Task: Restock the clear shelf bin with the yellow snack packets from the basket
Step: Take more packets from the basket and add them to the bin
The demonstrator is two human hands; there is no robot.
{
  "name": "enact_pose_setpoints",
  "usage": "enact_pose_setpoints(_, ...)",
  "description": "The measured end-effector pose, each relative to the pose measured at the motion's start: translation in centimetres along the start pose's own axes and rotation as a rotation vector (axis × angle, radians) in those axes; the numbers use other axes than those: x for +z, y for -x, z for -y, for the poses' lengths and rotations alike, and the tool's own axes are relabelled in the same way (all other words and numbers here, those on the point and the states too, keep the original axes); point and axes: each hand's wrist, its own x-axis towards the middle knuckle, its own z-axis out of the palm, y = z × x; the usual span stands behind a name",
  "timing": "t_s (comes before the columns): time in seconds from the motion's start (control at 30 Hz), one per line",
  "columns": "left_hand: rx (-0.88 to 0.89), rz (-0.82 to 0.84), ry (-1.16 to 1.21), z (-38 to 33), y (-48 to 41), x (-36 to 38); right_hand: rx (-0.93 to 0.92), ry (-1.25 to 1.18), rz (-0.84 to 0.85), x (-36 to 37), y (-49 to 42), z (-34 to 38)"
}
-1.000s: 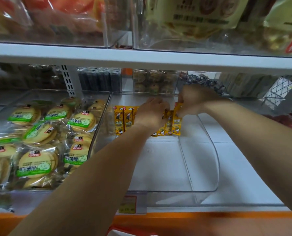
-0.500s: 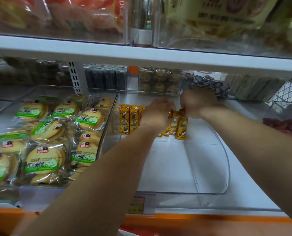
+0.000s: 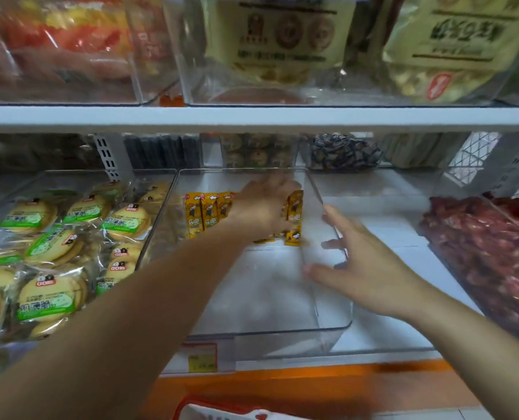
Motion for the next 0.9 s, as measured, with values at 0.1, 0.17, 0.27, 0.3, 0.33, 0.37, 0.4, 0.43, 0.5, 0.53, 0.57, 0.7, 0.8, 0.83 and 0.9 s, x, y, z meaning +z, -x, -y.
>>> enact_pose_setpoints(0.1,0.01,0.052,-0.077,0.5,-0.1,0.6,0.022,0.023,0.018,1.2,0.9,-1.7)
enact_pose_setpoints(0.17,0.006,0.034,-0.11,0.6,0.0,1.2,0.041,0.0,0.0,1.5,1.0,-2.1)
enact_pose_setpoints(0.27,-0.018,-0.013,-0.183,0.3,-0.2,1.8,0.031,0.008,-0.01,1.9,1.1,-2.0)
enact_pose_setpoints(0.3,-0.018,-0.029,-0.205,0.1,-0.2,2.0,0.035,0.016,-0.017,2.1,1.0,-2.0)
enact_pose_setpoints(0.33,-0.016,-0.047,-0.229,-0.1,-0.2,2.1,0.037,0.022,-0.023,2.2,1.0,-2.1)
enact_pose_setpoints(0.37,-0.015,-0.064,-0.252,-0.3,-0.1,2.2,0.038,0.028,-0.027,2.2,1.0,-2.1)
enact_pose_setpoints(0.4,-0.019,-0.077,-0.271,-0.6,0.0,2.3,0.04,0.03,-0.028,2.3,1.0,-2.1)
enact_pose_setpoints(0.43,-0.025,-0.087,-0.285,-0.9,0.0,2.3,0.041,0.028,-0.027,2.3,1.0,-2.2)
enact_pose_setpoints(0.5,-0.041,-0.091,-0.301,-1.4,-0.1,2.3,0.044,0.033,-0.024,2.4,1.1,-2.1)
enact_pose_setpoints(0.53,-0.046,-0.087,-0.297,-1.6,-0.1,2.3,0.043,0.037,-0.028,2.4,1.2,-2.1)
enact_pose_setpoints(0.57,-0.05,-0.085,-0.283,-1.6,-0.1,2.3,0.043,0.041,-0.033,2.3,1.3,-2.1)
enact_pose_setpoints(0.7,-0.031,-0.11,-0.184,-1.1,0.3,2.3,0.045,0.046,-0.035,2.4,1.3,-2.0)
enact_pose_setpoints(0.8,0.005,-0.146,-0.269,-1.0,0.0,2.4,0.046,0.046,-0.04,2.5,1.2,-2.0)
enact_pose_setpoints(0.83,0.005,-0.145,-0.299,-1.1,-0.2,2.5,0.044,0.05,-0.041,2.5,1.2,-2.1)
enact_pose_setpoints(0.9,0.004,-0.131,-0.326,-1.1,-0.4,2.7,0.04,0.057,-0.042,2.6,1.1,-2.2)
